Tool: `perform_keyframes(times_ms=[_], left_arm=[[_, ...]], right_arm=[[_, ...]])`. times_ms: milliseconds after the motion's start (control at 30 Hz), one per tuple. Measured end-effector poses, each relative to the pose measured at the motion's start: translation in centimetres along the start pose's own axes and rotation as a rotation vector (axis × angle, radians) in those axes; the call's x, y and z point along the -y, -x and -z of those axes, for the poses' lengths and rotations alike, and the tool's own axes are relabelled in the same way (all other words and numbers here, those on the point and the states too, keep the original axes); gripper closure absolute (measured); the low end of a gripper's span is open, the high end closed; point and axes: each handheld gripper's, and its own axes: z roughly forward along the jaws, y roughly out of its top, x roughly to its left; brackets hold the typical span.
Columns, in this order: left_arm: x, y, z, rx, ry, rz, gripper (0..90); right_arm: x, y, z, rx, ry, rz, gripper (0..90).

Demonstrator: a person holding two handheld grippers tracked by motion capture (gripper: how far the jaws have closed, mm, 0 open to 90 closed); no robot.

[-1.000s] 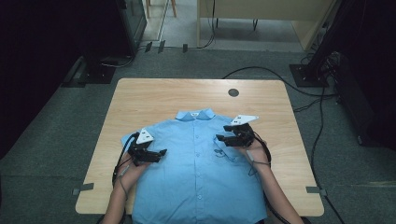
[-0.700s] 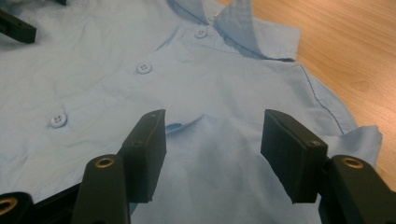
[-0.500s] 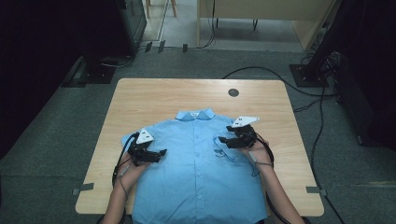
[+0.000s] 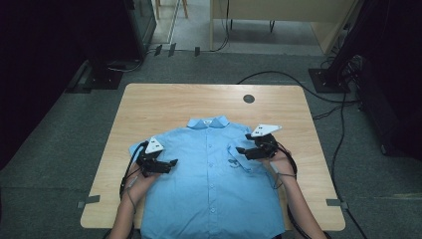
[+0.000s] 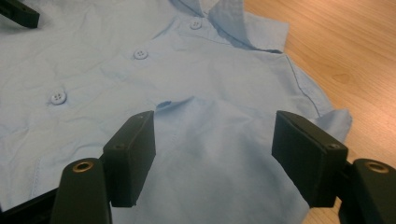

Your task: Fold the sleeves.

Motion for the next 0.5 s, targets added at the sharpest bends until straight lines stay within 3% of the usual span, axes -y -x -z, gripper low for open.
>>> perform_keyframes(times_ms=[500], left_arm=[[0.00,0.00,0.00,0.000,0.000,0.000,19.9]], right_arm=[[0.55,0.76,0.96,0.000,0.005,-0.018,29.5]])
